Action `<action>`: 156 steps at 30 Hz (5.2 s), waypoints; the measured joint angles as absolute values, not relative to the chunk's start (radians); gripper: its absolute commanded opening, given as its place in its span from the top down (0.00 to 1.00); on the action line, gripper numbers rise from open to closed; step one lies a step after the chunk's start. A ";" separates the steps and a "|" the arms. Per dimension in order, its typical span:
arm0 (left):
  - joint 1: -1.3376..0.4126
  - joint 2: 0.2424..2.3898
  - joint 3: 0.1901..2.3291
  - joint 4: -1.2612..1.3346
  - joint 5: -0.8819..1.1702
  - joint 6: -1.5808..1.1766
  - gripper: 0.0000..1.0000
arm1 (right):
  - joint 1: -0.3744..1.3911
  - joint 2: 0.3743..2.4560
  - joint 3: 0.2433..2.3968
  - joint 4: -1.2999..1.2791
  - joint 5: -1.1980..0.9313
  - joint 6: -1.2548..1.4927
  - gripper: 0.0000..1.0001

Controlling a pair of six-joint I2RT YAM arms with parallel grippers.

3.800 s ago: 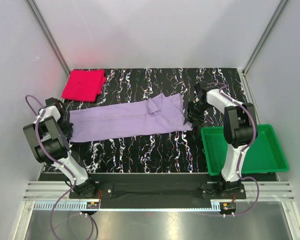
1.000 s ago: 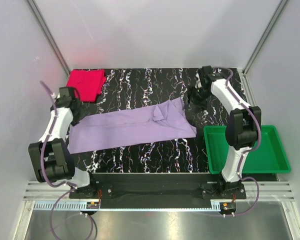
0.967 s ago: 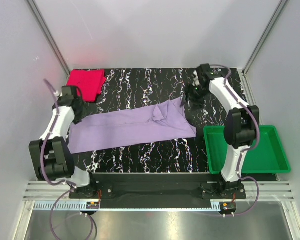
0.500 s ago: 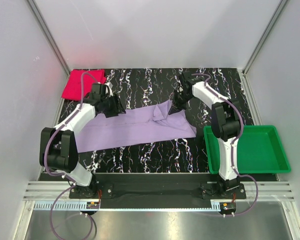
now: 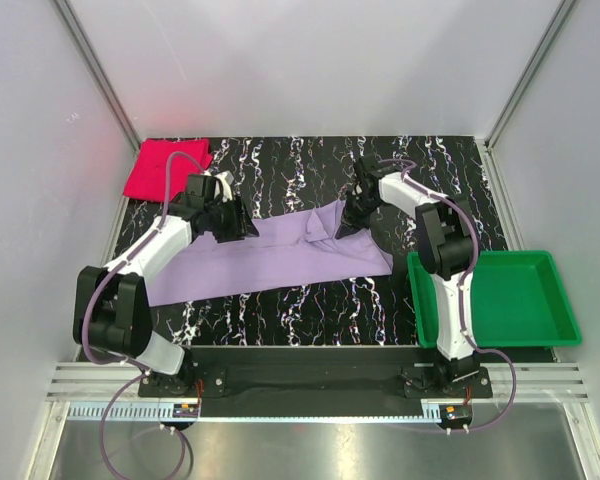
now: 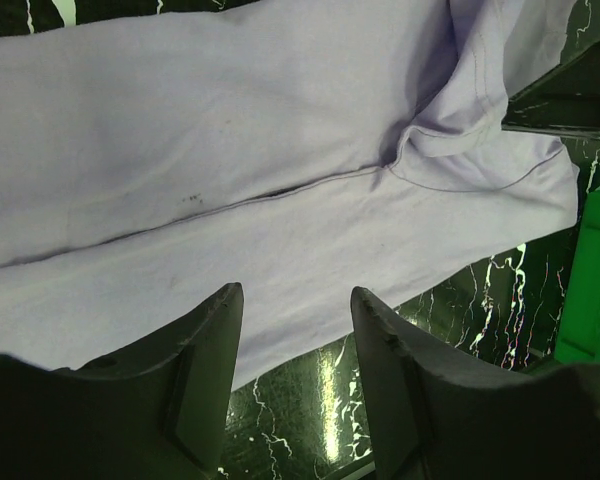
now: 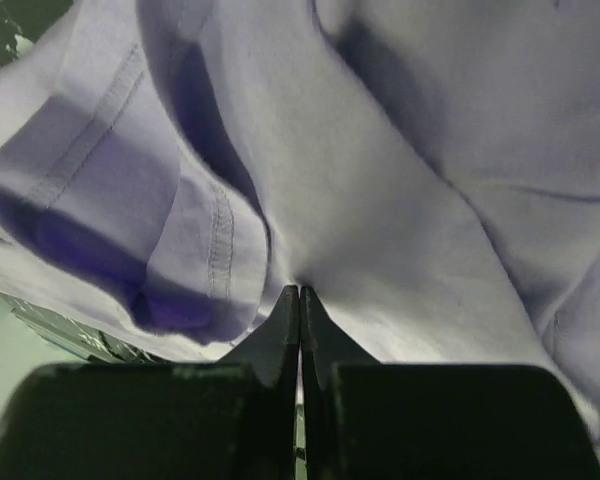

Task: Fold and stack the t-shirts
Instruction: Fold the tshirt

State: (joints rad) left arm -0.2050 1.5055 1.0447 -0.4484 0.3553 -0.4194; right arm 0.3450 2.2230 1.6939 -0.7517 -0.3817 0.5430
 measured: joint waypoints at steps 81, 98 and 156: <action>-0.205 1.402 1.025 -0.489 0.355 -0.435 0.47 | 0.387 2.245 1.832 -0.733 -0.490 0.524 1.00; -0.205 1.365 1.025 -0.529 0.348 -0.416 0.44 | 0.442 2.373 1.920 -0.717 -0.517 0.549 1.00; -0.167 0.884 0.998 -0.801 0.226 -0.401 0.37 | 0.589 2.295 2.083 -1.190 -0.046 1.406 0.11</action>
